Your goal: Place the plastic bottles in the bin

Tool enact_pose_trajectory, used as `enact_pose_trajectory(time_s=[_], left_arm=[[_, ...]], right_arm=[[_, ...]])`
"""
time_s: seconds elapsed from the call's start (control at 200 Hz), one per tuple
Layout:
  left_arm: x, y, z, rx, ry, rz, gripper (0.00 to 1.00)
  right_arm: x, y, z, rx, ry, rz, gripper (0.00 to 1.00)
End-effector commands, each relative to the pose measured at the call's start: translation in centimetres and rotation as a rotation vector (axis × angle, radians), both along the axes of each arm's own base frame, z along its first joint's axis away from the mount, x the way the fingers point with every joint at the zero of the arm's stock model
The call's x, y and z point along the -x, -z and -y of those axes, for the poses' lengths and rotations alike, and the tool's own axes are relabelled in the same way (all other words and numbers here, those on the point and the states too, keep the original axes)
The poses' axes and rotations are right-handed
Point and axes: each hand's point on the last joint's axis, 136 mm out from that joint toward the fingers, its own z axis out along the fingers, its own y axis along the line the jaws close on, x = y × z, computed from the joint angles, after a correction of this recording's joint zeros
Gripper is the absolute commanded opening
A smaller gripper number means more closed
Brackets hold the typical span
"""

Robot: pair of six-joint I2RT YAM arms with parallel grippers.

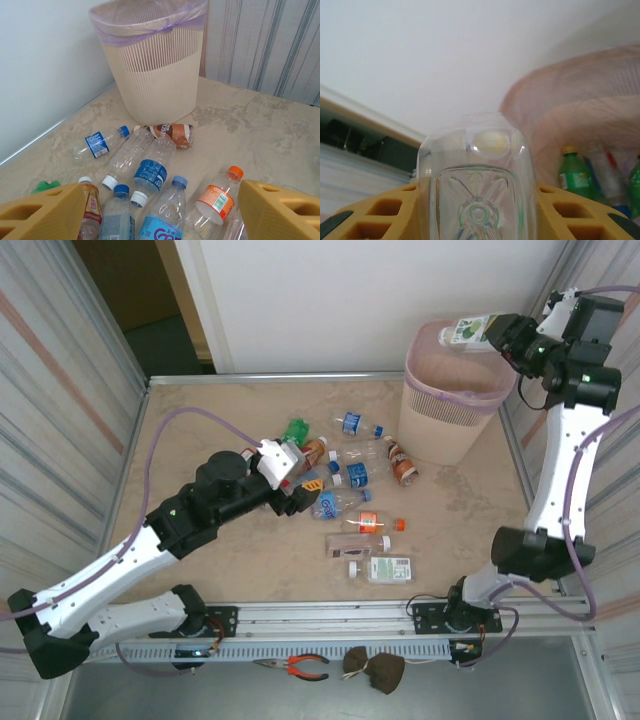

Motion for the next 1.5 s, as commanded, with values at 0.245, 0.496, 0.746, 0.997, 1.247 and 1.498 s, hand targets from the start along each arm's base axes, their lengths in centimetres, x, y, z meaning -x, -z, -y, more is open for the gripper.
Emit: enact_pose_trajectory(time_s=[0.245, 0.496, 0.746, 0.997, 1.247, 1.498], left_arm=[[-0.3, -0.6, 0.3, 0.064, -0.001, -0.011, 0.8], [-0.6, 0.1, 0.8, 0.061, -0.001, -0.039, 0.8], [-0.8, 0.3, 0.7, 0.071, -0.007, -0.051, 0.8], [-0.9, 0.4, 0.6, 0.074, -0.01, -0.056, 0.8], [-1.0, 0.5, 0.3, 0.084, -0.015, -0.06, 0.8], [-1.3, 0.8, -0.1, 0.083, -0.032, -0.073, 0.8]], right_arm=[[-6.6, 8.8, 3.4, 0.217, 0.104, -0.279, 0.43], [-8.3, 14.5, 4.8, 0.542, 0.172, -0.44, 0.43], [-10.8, 17.7, 4.7, 0.879, 0.106, -0.483, 0.48], [-12.4, 23.0, 4.3, 0.971, 0.001, -0.564, 0.52], [-12.9, 28.7, 2.3, 0.959, -0.124, -0.647, 0.57], [-12.3, 28.5, -0.4, 0.821, -0.201, -0.619, 0.82]])
